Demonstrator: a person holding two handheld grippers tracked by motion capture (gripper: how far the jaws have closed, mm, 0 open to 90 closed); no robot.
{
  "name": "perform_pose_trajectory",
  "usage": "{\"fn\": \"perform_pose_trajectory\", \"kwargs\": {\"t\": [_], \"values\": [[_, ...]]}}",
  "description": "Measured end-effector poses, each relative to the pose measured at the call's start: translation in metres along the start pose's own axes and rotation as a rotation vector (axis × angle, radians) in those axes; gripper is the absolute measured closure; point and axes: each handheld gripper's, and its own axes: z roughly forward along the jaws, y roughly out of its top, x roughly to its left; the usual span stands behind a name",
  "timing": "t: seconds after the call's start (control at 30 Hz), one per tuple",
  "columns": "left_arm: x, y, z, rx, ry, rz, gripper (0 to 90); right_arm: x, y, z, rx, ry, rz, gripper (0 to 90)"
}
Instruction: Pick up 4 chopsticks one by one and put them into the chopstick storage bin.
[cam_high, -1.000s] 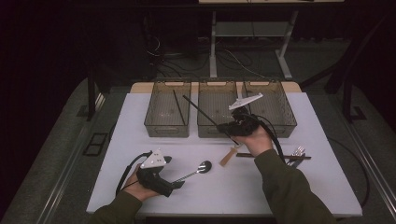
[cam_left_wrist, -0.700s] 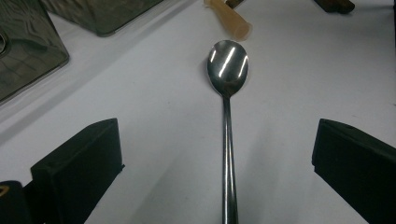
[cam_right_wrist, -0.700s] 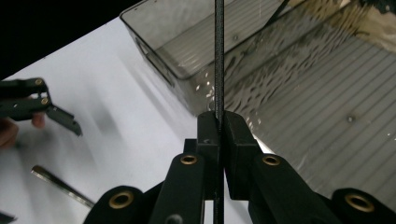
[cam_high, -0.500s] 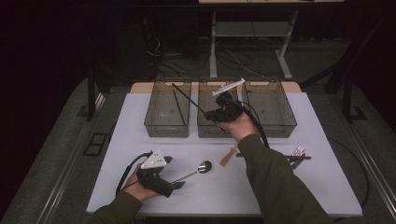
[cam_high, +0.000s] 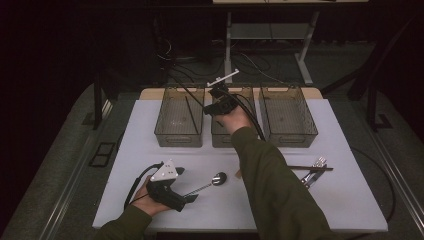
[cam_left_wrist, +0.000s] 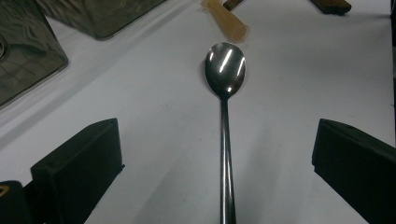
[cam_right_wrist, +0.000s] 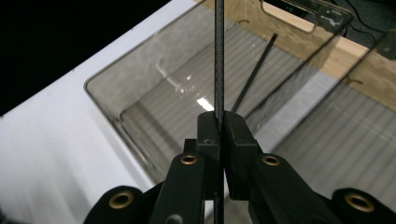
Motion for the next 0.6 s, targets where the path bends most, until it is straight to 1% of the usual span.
{"fn": "perform_pose_trajectory", "kwargs": {"t": [0.03,0.1,0.17,0.2,0.3,0.4,0.47,0.57,0.6], "values": [[0.000,0.000,0.000,-0.002,-0.001,-0.001,0.5,0.001,0.003,0.003,0.002,-0.001,0.004,85.6],[0.000,0.000,0.000,-0.002,0.000,-0.002,0.5,0.003,0.010,0.010,0.012,-0.019,0.001,85.6],[0.000,0.000,0.000,-0.003,-0.001,-0.003,0.5,0.004,0.016,0.016,0.009,-0.014,0.019,85.6],[0.000,0.000,0.000,-0.002,-0.001,-0.003,0.5,0.004,0.018,0.021,0.016,-0.027,0.022,85.6],[0.000,0.000,0.000,0.001,-0.002,0.001,0.5,0.005,0.023,0.033,0.022,-0.033,0.037,85.6],[-0.001,0.000,0.000,0.000,-0.002,0.002,0.5,0.006,0.026,0.046,0.037,-0.038,0.049,85.6],[-0.001,0.000,0.000,-0.002,-0.003,0.002,0.6,0.007,0.026,0.055,0.050,-0.051,0.050,85.6],[-0.001,0.000,0.000,-0.002,-0.003,0.003,0.6,0.008,0.027,0.067,0.064,-0.055,0.072,85.6],[-0.001,0.000,0.000,-0.001,-0.002,0.004,0.5,0.008,0.027,0.071,0.071,-0.051,0.069,85.6]]}}
